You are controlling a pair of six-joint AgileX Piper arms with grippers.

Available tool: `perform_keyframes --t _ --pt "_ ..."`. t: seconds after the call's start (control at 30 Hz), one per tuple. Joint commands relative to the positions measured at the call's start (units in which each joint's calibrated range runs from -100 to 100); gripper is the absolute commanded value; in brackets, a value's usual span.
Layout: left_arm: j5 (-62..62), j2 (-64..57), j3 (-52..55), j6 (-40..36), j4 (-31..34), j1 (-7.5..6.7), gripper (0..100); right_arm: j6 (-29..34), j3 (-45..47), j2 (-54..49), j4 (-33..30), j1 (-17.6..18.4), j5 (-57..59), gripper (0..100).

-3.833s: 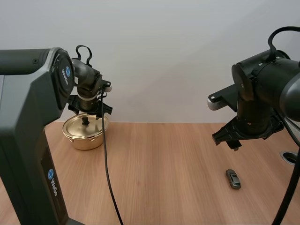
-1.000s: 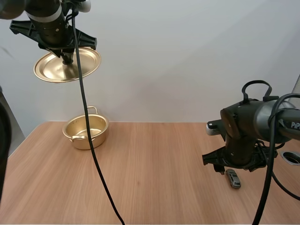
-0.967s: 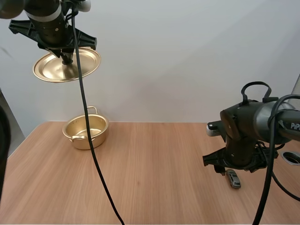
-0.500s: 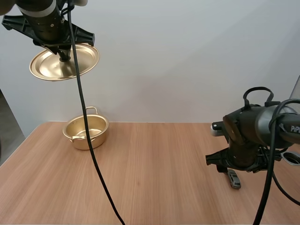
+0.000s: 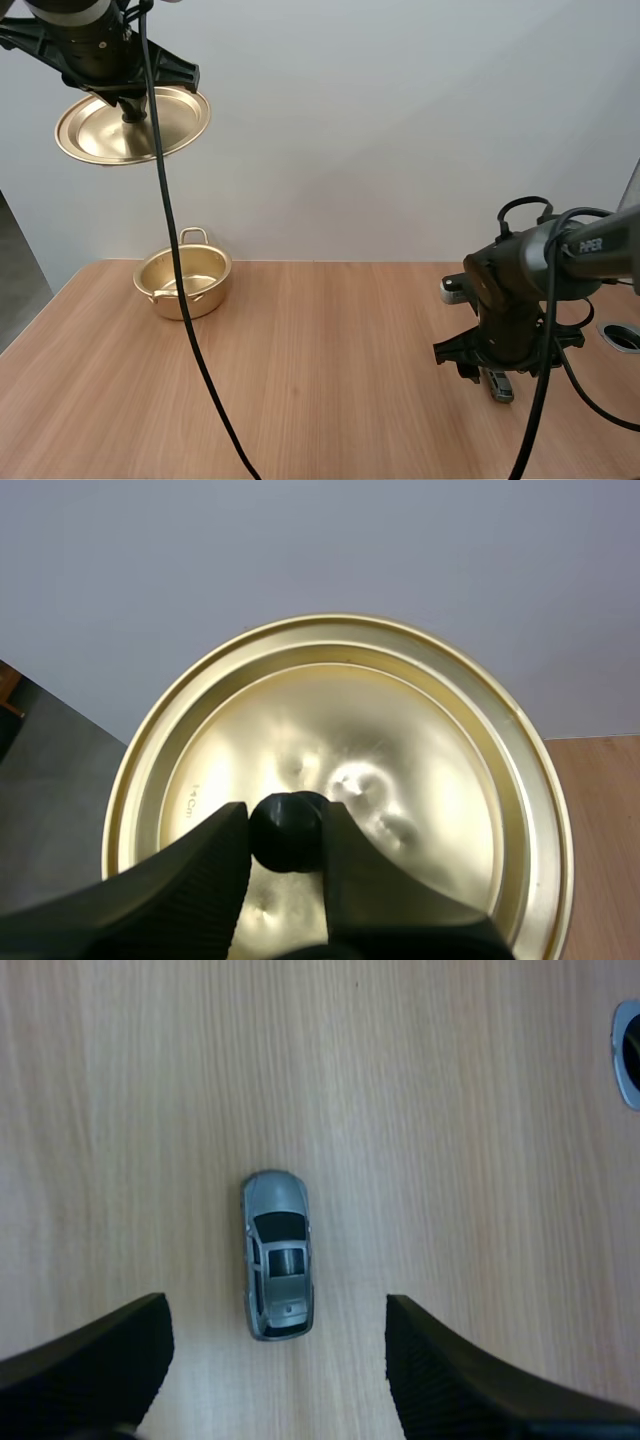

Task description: Open the pot, put the car inside, and close it

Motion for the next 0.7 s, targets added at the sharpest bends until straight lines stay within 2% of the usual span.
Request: perform_keyframes --t 0.0,0.17,0.67 --pt "0.0 -0.1 0.0 0.5 0.0 0.01 0 1.3 -0.1 2.7 -1.6 -0.1 -0.2 100" --pt "0.0 -0.1 0.0 0.5 0.0 0.01 0 4.3 -0.1 5.4 -5.8 -0.1 -3.0 100" --pt "0.0 -0.2 0.0 0.5 0.0 0.01 0 5.1 -0.1 15.3 -9.2 -0.1 -13.6 100"
